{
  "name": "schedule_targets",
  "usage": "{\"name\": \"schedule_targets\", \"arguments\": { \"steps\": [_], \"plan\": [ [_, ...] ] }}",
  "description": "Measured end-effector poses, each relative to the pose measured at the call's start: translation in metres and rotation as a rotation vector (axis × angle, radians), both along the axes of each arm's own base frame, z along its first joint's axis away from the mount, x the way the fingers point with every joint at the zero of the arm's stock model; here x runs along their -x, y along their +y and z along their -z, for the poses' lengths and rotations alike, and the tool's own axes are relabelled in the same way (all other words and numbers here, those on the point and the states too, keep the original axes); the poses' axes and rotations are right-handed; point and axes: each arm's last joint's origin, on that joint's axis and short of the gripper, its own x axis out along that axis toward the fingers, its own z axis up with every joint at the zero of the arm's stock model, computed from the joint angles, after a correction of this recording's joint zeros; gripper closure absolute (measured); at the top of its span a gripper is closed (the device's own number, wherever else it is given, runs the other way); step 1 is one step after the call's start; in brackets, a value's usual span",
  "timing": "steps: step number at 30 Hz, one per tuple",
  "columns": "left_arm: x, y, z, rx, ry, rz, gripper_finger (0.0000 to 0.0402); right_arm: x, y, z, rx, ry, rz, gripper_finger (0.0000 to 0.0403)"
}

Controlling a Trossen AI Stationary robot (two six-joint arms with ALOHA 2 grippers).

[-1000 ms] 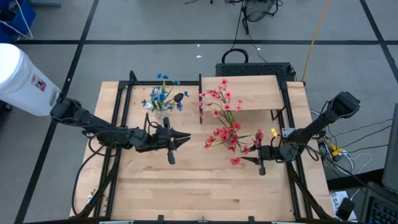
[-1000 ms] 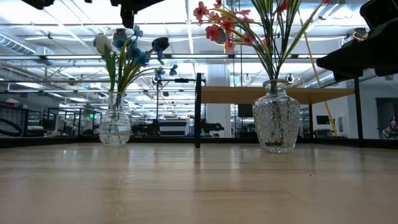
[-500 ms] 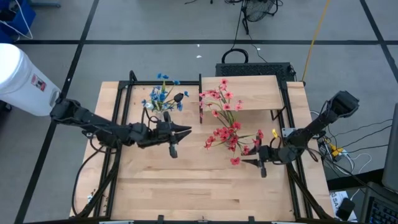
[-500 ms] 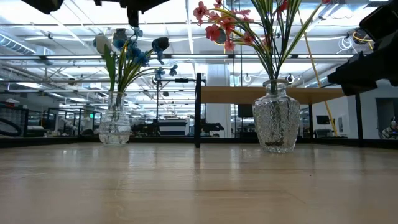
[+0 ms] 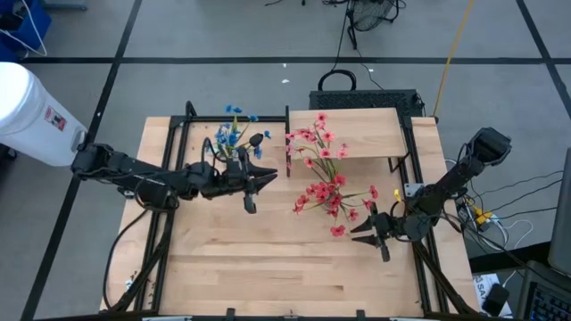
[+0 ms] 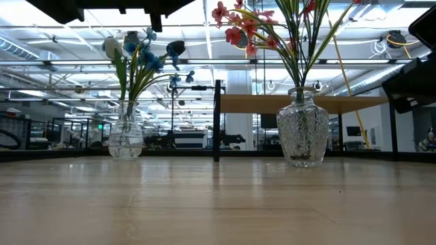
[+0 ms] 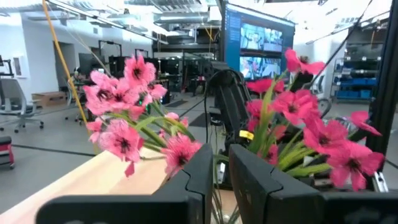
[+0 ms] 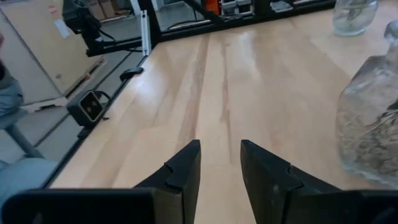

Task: Pick and place flowers into a vace then onto a shelf
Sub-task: Put the right transparent vase with flowers on the shelf

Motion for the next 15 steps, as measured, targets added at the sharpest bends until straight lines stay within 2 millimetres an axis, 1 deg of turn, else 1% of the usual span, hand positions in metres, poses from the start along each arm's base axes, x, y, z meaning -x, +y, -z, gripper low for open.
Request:
{"name": "schedule_targets", "arguments": {
  "steps": [7,15],
  "plan": [
    [-0.0002,0.0077,-0.0032,-0.007,-0.034,0.021,0.0344,0.0045,0.0042,-0.0001,-0.025,-0.002,-0.002,0.0298],
    [-0.0002,0.0057,-0.0038,-0.015,-0.041,0.079,0.0344,0.0058,0.0050,-0.0002,-0.002,-0.011,0.004,0.0298]
  ]
}}
